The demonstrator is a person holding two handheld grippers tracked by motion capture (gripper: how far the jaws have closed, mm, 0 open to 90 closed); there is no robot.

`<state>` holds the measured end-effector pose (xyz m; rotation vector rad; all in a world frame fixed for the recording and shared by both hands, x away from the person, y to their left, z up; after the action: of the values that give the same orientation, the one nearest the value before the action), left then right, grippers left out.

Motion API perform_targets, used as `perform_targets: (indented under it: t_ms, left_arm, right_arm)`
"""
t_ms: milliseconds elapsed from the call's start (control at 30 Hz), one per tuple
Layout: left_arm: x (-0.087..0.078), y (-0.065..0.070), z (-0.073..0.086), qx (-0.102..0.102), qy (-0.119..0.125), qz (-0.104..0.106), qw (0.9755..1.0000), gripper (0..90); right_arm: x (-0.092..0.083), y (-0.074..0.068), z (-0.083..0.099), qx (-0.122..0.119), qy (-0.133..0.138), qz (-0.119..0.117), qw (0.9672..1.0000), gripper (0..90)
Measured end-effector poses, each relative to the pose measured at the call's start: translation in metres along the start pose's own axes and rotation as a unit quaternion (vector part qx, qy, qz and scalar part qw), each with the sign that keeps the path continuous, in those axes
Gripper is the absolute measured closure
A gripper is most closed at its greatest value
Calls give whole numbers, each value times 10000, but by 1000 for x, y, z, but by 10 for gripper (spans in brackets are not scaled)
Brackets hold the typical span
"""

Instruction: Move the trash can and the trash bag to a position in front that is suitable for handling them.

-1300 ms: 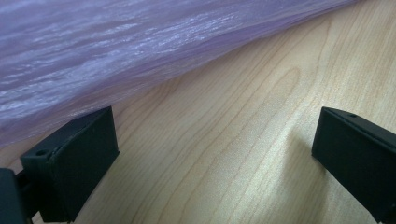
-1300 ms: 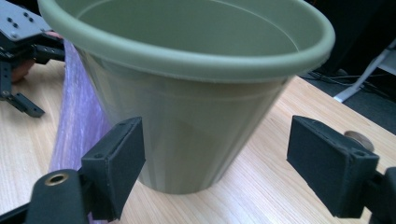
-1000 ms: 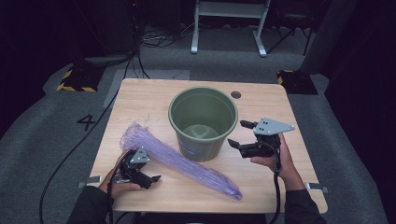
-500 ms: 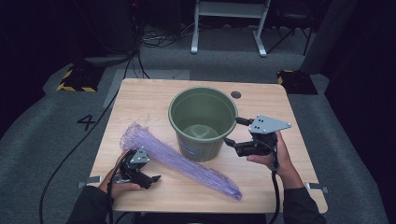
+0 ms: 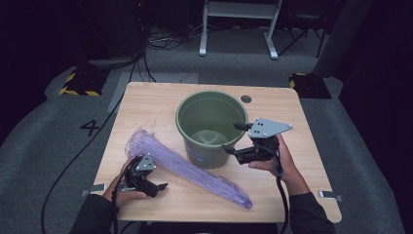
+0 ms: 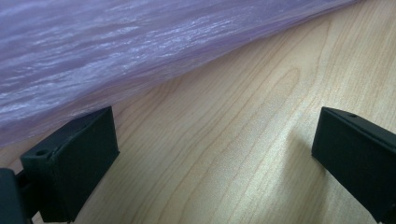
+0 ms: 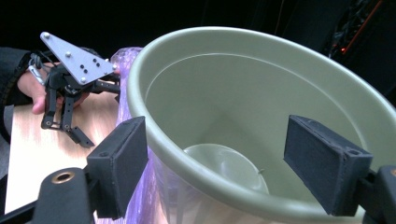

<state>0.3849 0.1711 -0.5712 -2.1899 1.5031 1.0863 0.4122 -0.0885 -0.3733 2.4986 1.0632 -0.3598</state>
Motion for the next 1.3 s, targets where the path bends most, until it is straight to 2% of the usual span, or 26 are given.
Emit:
perform_targets:
  t_ms: [167,200,233,267,333,400,433,500,567,667,767,967,1300]
  left_arm:
    - [0,0,0,-4,8,1,10000,0]
    - [0,0,0,-4,7,-1,10000,0]
    - [0,0,0,-5,9,-1,10000,0]
    - [0,0,0,-7,9,-1,10000,0]
    - [0,0,0,-6,6,-1,10000,0]
    - [0,0,0,-5,9,-1,10000,0]
    - [0,0,0,-1,12,1,10000,0]
    - [0,0,0,-5,8,-1,10000,0]
    - [0,0,0,-1,6,-5,10000,0]
    - [0,0,0,0,15,1,10000,0]
    - [0,0,0,2,17,-4,10000,1]
    - [0,0,0,3,19,-8,10000,3]
    - [1,0,-1,2,25,-17,10000,3]
  right_arm:
    - [11,-7,0,-63,-41,-107,9999,248]
    - [12,-8,-1,-43,-5,-153,9999,269]
    - [14,-12,-1,-96,6,-241,9997,335]
    - [14,-15,-1,-148,-10,-318,9994,364]
    - [17,-19,0,-284,-69,-390,9988,407]
    - [18,-22,1,-313,-107,-459,9984,441]
    - [21,-26,4,-439,-234,-563,9972,495]
    - [22,-28,5,-486,-267,-576,9968,511]
    - [26,-29,7,-622,-331,-587,9958,561]
    - [26,-28,7,-690,-349,-585,9953,581]
    - [27,-28,6,-814,-402,-555,9943,643]
    - [22,-25,10,-832,-420,-425,9947,691]
    - [3,-14,22,-829,-392,-244,9955,692]
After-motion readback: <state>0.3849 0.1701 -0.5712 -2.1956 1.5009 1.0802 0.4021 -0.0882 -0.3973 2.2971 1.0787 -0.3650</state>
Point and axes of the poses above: each handheld gripper's, and its own axes: x roughly forward along the jaws, z roughly out of its underside, y roughly to its right, the point moved 9 cm from there along x, roughly forward along the jaws, and after that the axes turned 14 degrees about z, right-handed, at the moved point
